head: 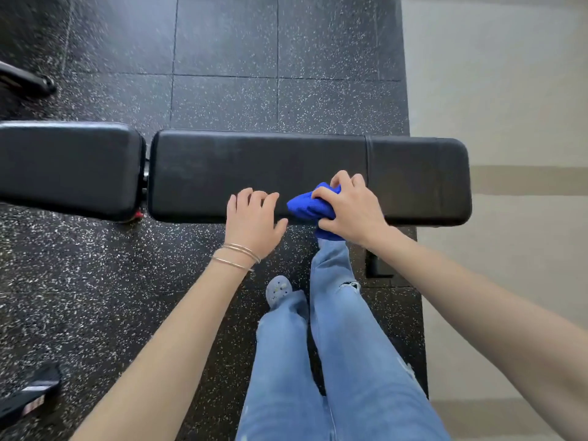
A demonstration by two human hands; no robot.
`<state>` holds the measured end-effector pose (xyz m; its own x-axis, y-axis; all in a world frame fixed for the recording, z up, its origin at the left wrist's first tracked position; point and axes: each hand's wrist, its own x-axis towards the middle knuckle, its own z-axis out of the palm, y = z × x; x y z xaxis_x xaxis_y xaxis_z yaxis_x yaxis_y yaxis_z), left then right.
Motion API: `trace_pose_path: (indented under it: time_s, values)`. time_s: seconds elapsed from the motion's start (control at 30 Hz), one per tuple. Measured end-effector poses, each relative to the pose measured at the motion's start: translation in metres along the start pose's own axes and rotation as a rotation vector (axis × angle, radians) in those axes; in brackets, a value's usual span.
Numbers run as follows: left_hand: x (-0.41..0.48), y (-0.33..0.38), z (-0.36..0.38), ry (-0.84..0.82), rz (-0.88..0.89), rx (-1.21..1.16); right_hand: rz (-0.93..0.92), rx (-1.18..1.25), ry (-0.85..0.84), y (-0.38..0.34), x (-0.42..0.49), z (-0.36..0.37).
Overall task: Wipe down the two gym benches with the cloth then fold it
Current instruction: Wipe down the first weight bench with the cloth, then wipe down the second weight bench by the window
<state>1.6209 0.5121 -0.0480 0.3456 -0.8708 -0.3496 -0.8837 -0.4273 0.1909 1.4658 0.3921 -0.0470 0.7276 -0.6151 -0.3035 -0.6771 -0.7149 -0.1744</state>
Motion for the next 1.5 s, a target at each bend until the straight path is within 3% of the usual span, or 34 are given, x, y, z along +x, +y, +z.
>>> trace_pose_path:
  time_s: [0.33,0.7,0.93,1.5]
  values:
    - [-0.042,0.033,-0.138,0.199,0.155,0.129,0.084,-0.020,0.137,-0.021,-0.051,-0.147]
    - [-0.073,0.076,-0.221,0.354,0.201,0.227,0.098,-0.115,0.335,-0.005,-0.111,-0.250]
    - [-0.086,0.144,-0.241,0.439,0.187,0.239,0.124,-0.112,0.364,0.042,-0.165,-0.277]
    - [-0.096,0.304,-0.239,0.388,0.126,0.235,0.089,-0.091,0.384,0.187,-0.249,-0.325]
